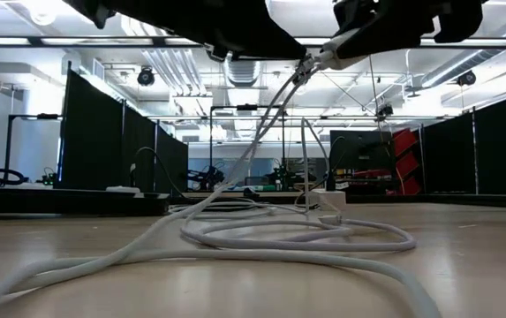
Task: Insert USB
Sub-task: Insert the white USB cable into the charger adapter
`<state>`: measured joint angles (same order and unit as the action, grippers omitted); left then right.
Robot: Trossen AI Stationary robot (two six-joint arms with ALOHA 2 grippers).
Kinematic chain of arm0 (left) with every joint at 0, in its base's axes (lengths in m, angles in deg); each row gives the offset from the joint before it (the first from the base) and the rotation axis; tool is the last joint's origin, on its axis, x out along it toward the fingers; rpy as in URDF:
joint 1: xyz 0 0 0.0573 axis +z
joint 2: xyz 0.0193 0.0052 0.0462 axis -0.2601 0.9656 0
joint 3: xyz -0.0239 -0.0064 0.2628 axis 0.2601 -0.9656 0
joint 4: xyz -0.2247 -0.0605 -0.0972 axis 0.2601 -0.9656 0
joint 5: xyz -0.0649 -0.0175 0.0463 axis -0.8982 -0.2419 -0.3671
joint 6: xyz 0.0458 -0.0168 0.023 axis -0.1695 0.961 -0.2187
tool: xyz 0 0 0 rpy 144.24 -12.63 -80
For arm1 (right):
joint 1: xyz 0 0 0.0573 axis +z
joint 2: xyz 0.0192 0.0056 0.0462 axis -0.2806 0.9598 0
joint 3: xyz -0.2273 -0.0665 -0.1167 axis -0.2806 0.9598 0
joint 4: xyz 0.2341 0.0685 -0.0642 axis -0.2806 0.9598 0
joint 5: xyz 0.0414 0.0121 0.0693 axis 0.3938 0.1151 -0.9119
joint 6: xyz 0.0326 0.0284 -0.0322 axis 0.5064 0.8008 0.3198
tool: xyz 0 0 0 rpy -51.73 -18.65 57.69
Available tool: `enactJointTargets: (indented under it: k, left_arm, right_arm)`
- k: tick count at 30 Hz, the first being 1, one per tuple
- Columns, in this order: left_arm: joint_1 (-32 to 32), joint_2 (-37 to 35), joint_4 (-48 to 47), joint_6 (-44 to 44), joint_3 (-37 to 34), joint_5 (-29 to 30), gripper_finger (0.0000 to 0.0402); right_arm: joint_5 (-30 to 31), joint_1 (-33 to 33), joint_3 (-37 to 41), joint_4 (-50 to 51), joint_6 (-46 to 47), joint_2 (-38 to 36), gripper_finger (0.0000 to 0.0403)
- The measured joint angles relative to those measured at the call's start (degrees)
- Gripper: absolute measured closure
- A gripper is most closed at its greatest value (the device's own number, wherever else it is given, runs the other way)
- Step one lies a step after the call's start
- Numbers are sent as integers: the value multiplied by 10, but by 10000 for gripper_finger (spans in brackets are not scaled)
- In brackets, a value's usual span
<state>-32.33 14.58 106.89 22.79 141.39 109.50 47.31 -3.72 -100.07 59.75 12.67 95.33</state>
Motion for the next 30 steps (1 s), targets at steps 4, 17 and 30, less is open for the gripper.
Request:
enactJointTargets:
  k: [4,17,30]
  left_arm:
    - [0,1,1,22,0,-38,299]
    - [28,49,11,41,4,-36,260]
    - [33,49,20,56,4,-56,391]
  right_arm:
    - [0,-3,0,0,2,0,262]
    - [-15,-1,0,0,16,0,262]
    - [-11,-3,0,0,17,0,262]
